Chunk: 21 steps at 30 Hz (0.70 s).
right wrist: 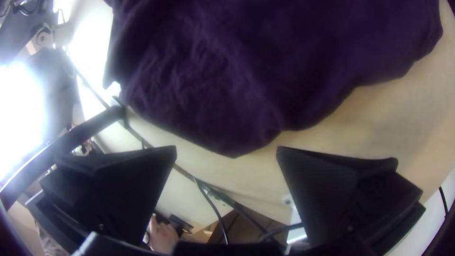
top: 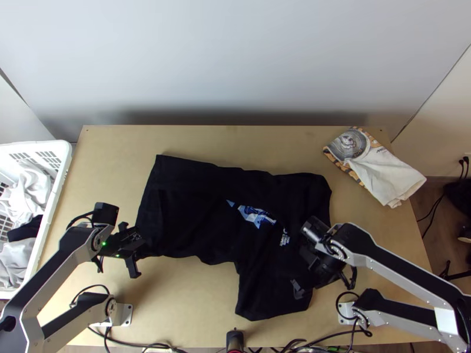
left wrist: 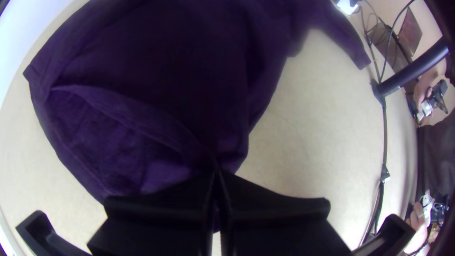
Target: Fold the t-shirt
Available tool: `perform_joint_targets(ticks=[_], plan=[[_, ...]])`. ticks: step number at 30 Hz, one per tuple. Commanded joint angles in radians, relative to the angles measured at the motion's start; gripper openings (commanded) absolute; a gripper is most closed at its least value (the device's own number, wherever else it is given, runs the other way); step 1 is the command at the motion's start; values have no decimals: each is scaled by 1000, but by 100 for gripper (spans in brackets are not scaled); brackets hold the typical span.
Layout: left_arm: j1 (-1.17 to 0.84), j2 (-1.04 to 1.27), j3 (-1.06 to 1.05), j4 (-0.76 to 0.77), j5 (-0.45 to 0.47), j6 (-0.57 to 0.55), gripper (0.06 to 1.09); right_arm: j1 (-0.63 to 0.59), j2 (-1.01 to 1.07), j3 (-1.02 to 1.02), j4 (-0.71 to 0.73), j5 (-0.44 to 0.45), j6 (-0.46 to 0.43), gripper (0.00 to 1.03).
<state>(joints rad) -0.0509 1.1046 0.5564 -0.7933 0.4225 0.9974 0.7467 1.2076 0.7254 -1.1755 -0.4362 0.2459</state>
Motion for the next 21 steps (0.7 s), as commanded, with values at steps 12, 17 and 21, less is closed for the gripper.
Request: perform_joint_targets(ticks=[12, 17, 21], plan=[[-4, 3, 19, 3, -7, -14, 9, -58, 47, -119, 229, 48, 138, 98], [0, 3, 16, 3, -7, -14, 9, 63, -5, -121, 195, 48, 145, 98], [-1, 3, 13, 3, -7, -19, 9, 146, -19, -109, 178, 47, 151, 96]])
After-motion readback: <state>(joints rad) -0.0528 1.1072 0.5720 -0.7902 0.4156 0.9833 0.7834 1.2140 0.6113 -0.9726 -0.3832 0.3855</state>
